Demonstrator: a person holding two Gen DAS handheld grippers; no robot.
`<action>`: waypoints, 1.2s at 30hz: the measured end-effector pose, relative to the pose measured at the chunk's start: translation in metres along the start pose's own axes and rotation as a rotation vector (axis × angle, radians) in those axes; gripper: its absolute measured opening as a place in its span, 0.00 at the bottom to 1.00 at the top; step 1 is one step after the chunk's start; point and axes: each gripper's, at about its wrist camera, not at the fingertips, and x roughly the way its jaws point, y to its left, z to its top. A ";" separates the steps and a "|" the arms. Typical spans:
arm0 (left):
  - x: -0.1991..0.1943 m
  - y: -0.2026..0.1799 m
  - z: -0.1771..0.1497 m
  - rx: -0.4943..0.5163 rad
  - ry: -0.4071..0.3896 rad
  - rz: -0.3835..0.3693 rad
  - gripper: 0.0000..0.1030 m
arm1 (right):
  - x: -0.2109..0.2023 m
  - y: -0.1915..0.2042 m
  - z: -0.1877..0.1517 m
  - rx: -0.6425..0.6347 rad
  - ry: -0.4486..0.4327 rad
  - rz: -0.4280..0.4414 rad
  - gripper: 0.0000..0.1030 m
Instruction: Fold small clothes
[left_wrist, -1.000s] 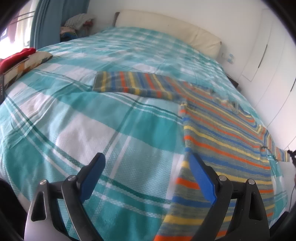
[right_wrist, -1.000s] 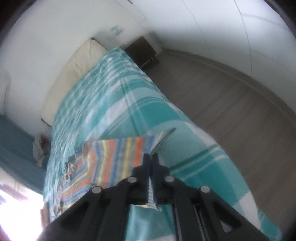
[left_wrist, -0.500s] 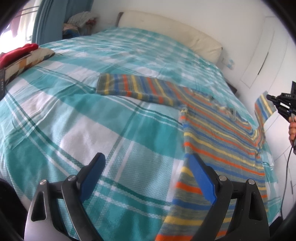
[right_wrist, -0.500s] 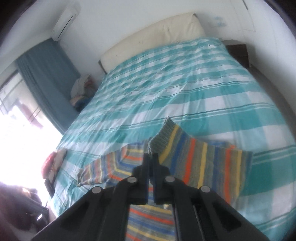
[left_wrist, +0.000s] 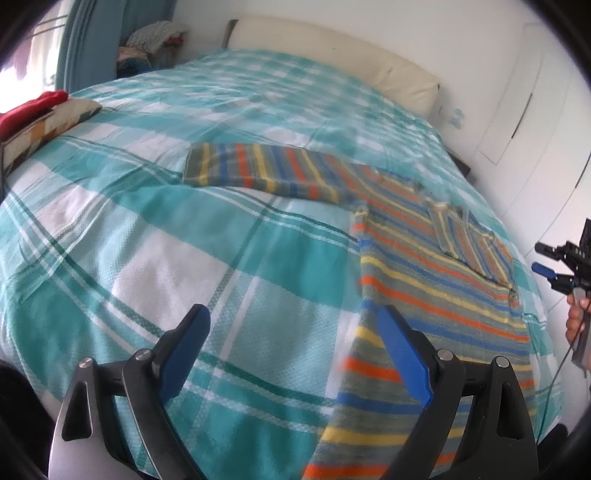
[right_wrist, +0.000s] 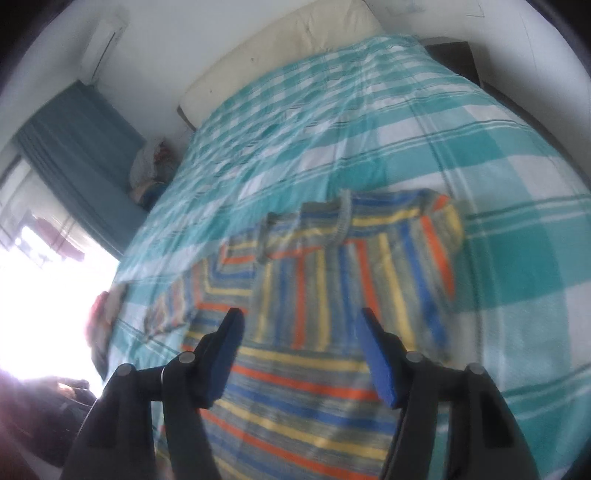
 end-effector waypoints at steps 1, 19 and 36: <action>0.000 -0.001 -0.001 0.009 -0.001 0.009 0.91 | -0.004 -0.007 -0.011 -0.017 -0.002 -0.041 0.61; 0.134 0.052 0.063 0.082 0.177 0.277 1.00 | -0.016 -0.097 -0.096 -0.076 -0.116 -0.479 0.84; 0.123 0.051 0.059 0.085 0.132 0.282 1.00 | -0.015 -0.097 -0.107 -0.076 -0.120 -0.460 0.89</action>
